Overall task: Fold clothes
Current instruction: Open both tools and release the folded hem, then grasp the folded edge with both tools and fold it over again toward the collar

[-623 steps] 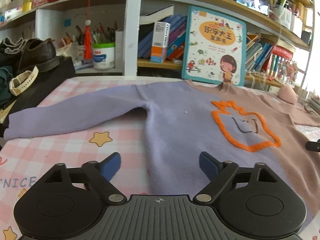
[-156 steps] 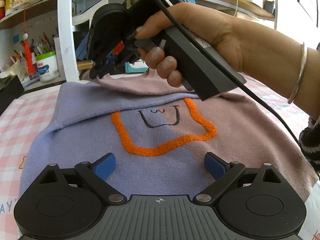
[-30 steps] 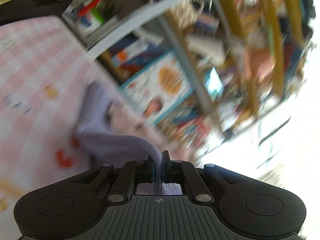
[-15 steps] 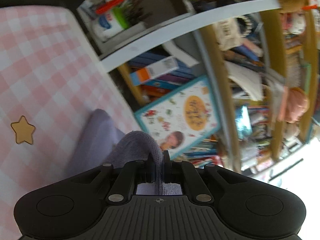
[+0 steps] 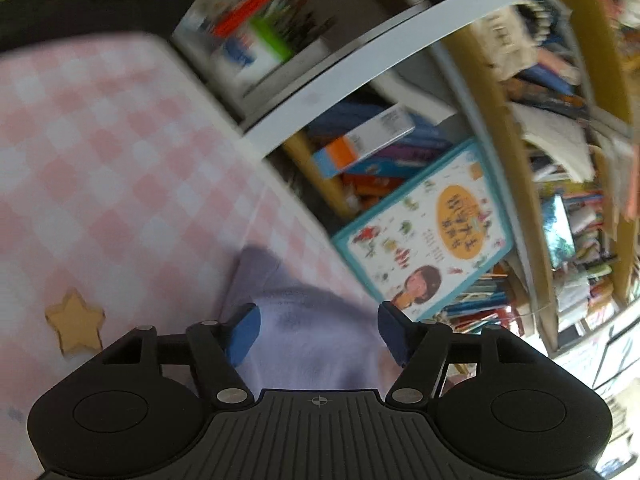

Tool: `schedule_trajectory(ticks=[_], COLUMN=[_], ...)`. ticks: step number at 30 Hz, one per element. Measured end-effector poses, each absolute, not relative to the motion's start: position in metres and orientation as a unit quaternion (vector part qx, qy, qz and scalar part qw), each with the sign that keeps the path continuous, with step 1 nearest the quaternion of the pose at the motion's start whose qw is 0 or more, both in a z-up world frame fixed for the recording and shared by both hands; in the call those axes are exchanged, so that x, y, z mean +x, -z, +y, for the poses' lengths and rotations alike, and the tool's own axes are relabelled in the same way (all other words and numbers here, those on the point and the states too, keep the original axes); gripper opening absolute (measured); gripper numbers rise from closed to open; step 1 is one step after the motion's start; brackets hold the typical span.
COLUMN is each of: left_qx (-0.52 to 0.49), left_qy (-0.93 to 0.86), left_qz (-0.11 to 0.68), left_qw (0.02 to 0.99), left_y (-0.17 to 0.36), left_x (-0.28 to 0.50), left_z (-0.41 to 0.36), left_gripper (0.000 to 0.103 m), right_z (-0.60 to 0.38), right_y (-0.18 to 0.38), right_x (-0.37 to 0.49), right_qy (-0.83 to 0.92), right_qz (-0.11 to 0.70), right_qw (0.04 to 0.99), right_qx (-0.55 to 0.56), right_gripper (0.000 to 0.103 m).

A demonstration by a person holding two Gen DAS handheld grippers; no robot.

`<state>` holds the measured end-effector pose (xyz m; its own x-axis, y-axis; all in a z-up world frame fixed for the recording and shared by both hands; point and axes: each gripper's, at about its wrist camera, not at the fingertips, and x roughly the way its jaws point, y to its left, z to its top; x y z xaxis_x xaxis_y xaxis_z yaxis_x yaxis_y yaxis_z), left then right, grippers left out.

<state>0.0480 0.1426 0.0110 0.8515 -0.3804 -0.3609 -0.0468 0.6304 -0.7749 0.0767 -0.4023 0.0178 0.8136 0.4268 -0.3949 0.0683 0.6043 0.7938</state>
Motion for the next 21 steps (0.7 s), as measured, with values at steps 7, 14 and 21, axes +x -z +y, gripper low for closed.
schedule_trajectory(ticks=[7, 14, 21], left_qx=[-0.211, -0.067, -0.163], left_qy=[0.087, 0.065, 0.074], left_qz=[0.218, 0.277, 0.284], left_qw=[0.949, 0.956, 0.942], left_y=[-0.045, -0.023, -0.013], left_x=[0.035, 0.061, 0.063], left_z=[0.120, 0.084, 0.102], left_gripper=[0.067, 0.051, 0.006], right_z=[-0.390, -0.334, -0.339], right_y=[-0.049, -0.032, -0.015], right_x=[0.067, 0.080, 0.095], right_qy=[-0.097, -0.084, -0.104], right_qz=[0.250, 0.271, 0.299], right_qw=[0.929, 0.958, 0.945], right_qx=[0.253, 0.031, 0.077], right_gripper=[0.047, 0.046, 0.005])
